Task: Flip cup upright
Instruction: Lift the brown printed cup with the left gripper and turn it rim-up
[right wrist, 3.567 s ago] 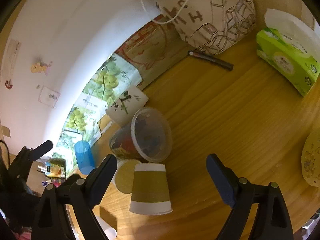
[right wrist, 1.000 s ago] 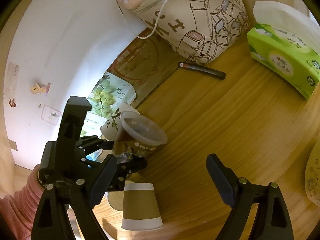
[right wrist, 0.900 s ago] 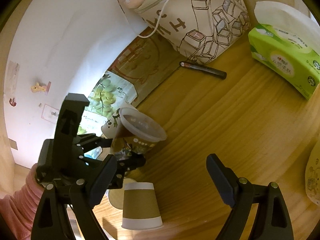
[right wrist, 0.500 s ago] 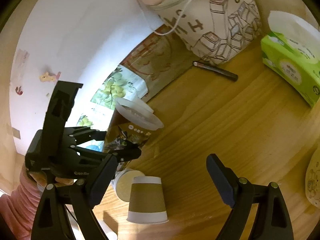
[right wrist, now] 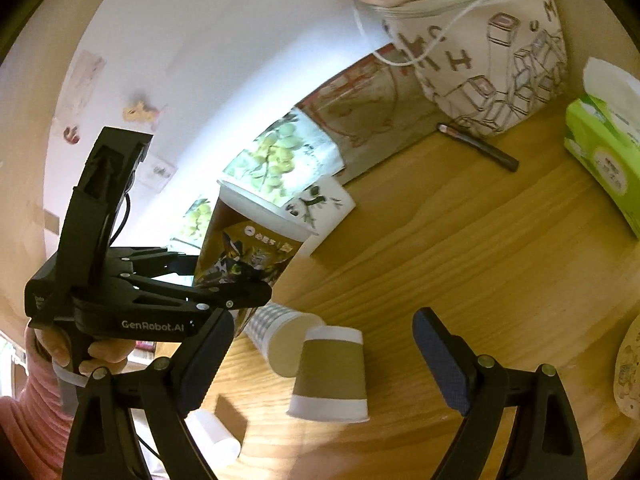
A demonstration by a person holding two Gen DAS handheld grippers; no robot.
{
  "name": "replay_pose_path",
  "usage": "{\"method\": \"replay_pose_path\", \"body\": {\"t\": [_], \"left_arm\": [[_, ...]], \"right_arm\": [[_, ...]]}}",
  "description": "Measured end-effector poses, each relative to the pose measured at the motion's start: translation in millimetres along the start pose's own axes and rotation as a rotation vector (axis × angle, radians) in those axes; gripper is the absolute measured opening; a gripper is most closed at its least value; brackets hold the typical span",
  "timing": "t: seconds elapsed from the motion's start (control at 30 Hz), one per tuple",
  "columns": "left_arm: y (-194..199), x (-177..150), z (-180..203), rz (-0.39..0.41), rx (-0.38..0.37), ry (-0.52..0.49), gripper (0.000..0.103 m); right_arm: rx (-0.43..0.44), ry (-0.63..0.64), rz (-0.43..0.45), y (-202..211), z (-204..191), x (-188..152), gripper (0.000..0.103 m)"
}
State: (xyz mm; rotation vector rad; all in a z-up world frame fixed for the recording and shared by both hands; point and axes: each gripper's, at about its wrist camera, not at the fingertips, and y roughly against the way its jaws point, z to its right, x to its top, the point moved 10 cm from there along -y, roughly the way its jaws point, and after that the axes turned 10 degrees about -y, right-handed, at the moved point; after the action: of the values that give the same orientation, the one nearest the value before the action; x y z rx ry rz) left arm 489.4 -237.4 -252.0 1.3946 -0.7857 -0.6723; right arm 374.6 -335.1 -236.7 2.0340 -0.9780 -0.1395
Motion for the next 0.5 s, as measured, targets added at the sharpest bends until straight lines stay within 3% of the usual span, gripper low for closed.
{"method": "replay_pose_path", "body": {"t": [0.5], "left_arm": [[25, -96, -12, 0.024, -0.005, 0.214, 0.075]], "right_arm": [[0.044, 0.140, -0.054, 9, -48, -34, 0.092]]}}
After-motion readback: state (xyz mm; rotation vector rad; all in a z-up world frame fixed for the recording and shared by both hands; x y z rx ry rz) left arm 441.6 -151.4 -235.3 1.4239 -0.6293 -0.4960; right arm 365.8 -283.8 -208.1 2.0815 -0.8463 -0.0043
